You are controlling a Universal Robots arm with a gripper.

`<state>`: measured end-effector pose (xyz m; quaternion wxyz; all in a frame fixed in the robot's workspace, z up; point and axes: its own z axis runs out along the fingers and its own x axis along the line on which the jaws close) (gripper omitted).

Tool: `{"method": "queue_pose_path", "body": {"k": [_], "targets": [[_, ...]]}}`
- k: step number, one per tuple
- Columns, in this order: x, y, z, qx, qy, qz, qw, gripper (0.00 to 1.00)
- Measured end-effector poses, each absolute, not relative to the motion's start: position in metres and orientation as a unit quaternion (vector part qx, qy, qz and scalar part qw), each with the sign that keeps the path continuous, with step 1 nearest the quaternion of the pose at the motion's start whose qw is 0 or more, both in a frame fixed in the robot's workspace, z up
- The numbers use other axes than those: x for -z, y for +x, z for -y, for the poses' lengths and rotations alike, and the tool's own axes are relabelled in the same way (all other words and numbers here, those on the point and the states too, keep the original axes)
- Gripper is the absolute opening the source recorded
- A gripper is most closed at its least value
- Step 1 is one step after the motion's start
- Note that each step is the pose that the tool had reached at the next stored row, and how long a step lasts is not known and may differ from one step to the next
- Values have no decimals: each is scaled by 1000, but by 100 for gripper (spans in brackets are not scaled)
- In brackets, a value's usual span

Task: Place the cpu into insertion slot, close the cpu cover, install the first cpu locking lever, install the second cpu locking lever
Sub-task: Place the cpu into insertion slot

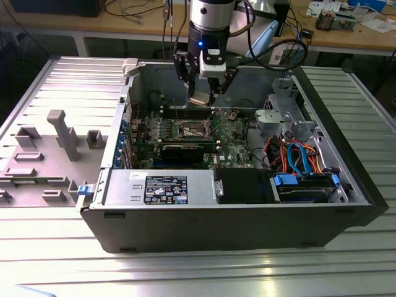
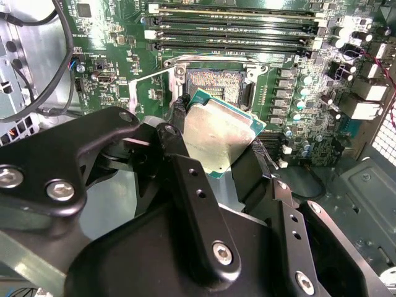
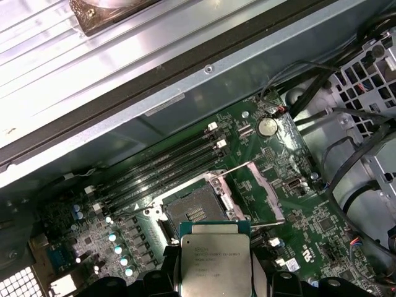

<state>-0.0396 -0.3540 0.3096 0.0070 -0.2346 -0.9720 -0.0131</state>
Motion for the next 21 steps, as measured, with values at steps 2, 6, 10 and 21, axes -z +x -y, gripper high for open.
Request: {"method": "queue_pose_path", "body": {"k": [2, 6, 10, 21], "targets": [[-310, -40, 354, 13, -236, 972, 7, 55], [-310, -40, 354, 13, -240, 971, 7, 55], [-310, -40, 354, 13, -245, 970, 7, 55], [-309, -40, 354, 13, -255, 967, 7, 55]]}}
